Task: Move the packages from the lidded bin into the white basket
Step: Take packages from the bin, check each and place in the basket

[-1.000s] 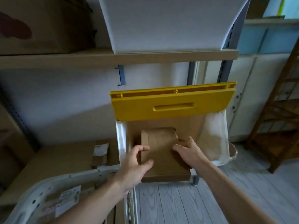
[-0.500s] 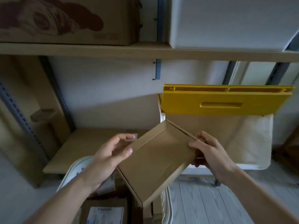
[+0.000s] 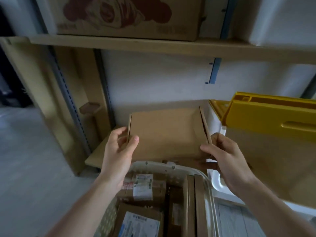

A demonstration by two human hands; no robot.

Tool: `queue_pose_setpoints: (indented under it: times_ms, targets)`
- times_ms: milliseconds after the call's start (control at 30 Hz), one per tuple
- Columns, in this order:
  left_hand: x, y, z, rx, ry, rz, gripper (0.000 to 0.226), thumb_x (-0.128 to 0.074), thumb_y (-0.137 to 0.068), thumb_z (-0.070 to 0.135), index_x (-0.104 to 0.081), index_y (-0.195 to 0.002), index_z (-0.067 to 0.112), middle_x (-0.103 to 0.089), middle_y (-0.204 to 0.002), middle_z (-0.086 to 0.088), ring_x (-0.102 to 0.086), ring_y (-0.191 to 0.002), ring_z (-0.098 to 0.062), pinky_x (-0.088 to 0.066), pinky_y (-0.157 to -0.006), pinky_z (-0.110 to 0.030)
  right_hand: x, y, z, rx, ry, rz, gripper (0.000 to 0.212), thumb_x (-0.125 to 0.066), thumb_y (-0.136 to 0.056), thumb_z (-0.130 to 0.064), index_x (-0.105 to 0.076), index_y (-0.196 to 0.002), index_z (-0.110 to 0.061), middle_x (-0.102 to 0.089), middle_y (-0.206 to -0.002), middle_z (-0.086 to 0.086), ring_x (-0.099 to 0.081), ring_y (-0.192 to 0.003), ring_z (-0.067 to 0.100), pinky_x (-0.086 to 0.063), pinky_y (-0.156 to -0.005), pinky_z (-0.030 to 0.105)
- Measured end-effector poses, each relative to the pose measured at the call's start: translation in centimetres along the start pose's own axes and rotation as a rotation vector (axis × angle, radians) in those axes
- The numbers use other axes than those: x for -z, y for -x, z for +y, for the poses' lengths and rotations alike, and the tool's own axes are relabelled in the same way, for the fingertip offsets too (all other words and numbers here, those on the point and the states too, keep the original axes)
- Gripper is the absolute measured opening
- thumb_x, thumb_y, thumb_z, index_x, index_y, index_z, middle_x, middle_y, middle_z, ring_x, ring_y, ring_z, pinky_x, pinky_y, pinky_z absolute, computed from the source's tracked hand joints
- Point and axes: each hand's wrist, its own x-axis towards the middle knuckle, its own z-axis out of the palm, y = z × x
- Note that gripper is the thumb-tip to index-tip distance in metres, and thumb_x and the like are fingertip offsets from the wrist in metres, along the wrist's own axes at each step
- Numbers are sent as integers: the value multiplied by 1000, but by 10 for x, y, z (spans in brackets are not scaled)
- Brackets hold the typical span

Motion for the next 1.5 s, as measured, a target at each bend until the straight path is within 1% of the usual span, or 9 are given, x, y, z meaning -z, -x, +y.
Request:
queue_pose_setpoints:
  times_ms: [133,233,400,600,733,967,1233,1367,1500]
  targets:
    - [13,-13,-4,-68,-52,42,38,-66,-96,20,-55,-130,32,-71,-116,9,-67,-110,-9,-49,-109,-43,-12,-23,11,-35,-93,-25,24,-56,-101,-28,-62,-100,-4,-71,-95,10,-68,-89,26,-54,-74,38]
    - [16,-17,-6,-127,-154,21,49,-74,-89,23,-50,-130,37,-70,-117,9,-68,-107,-5,-53,-105,-41,-18,-38,13,-30,-135,-8,22,-46,-107,-23,-61,-92,-15,-65,-82,9,-58,-72,23,-45,-66,35]
    - [7,-25,-20,-132,-479,-136,117,-83,-52,74,-24,-149,50,-40,-152,15,-45,-136,-10,-39,-116,-48,-39,-53,18,-64,-194,-132,35,-40,-107,-33,-74,-109,-22,-75,-105,10,-71,-98,33,-55,-89,53]
    - [-25,-31,-23,-9,-62,-315,106,-89,-55,61,-35,-146,46,-59,-131,10,-65,-113,-9,-60,-85,-25,-62,-58,22,1,-316,-451,41,-59,-94,-50,-71,-125,-27,-74,-119,8,-73,-106,23,-60,-78,35]
    - [-36,-30,-28,-20,63,-385,120,-85,-48,77,-31,-152,52,-62,-137,15,-63,-119,1,-56,-94,-27,-69,-63,31,79,-254,-556,68,-79,-63,-72,-71,-121,-39,-70,-128,6,-64,-122,32,-52,-102,57]
    - [-42,-23,-30,-39,95,-521,79,-69,-72,77,-47,-144,52,-62,-139,11,-55,-133,-11,-40,-114,-45,-66,-79,44,-5,-71,-485,36,-43,-107,-45,-52,-139,-31,-67,-128,8,-66,-119,26,-56,-98,47]
    - [-32,-20,-23,-22,240,-530,39,-50,-91,34,-71,-123,41,-71,-128,4,-65,-122,-13,-56,-93,-27,-67,-83,50,-121,-71,-406,88,-74,-68,-73,-42,-142,-39,-72,-121,4,-70,-111,27,-59,-82,40]
    - [-19,-24,-17,71,436,-554,68,-64,-79,71,-60,-138,37,-60,-145,-2,-55,-136,-26,-49,-107,-52,-67,-85,51,-141,-97,-283,80,-79,-64,-57,-40,-132,-39,-79,-94,-3,-76,-84,15,-56,-58,31]
    - [-6,-28,-10,127,579,-632,93,-83,-63,70,-59,-142,28,-56,-149,-10,-53,-136,-38,-41,-109,-67,-65,-87,53,-132,-129,-175,81,-81,-59,-54,-47,-131,-35,-79,-102,1,-77,-88,19,-57,-64,35]
